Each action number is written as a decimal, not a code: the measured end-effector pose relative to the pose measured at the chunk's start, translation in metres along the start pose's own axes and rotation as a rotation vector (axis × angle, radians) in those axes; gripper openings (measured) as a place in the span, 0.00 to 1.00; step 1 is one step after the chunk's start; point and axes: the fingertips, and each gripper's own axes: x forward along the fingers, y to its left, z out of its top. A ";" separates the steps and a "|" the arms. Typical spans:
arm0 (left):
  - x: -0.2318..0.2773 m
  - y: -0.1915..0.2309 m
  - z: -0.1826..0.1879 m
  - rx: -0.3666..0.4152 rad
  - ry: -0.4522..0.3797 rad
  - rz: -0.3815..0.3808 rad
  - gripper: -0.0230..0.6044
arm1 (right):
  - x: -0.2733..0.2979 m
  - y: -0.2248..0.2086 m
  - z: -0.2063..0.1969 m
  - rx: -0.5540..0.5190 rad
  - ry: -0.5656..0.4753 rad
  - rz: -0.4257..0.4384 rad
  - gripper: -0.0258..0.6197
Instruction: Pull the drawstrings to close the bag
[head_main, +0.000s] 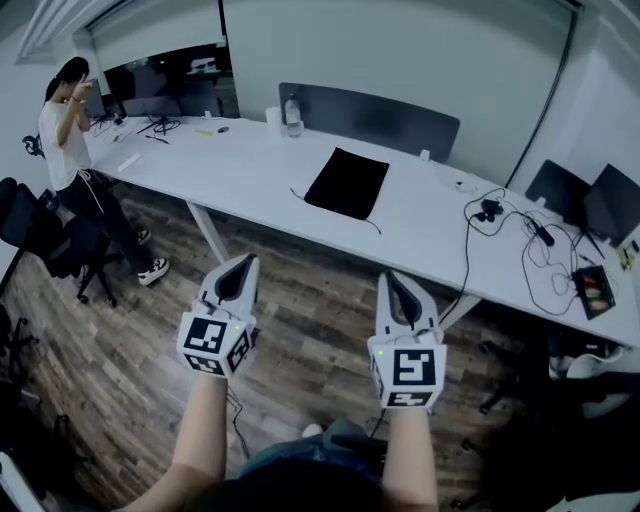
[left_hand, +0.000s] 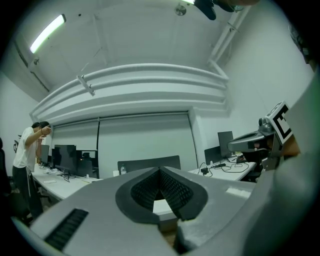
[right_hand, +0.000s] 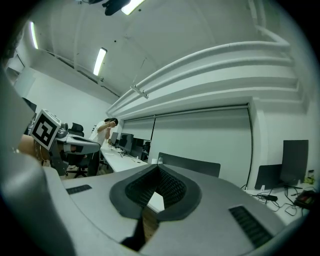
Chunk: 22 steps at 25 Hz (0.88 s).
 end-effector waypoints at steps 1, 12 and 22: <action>0.005 0.003 -0.001 -0.002 -0.002 0.000 0.03 | 0.005 -0.002 -0.001 -0.003 0.003 -0.003 0.03; 0.079 0.038 -0.020 -0.007 0.008 0.000 0.03 | 0.082 -0.028 -0.019 -0.001 0.016 -0.013 0.03; 0.191 0.081 -0.046 -0.002 0.059 -0.021 0.03 | 0.186 -0.072 -0.051 0.030 0.062 -0.034 0.03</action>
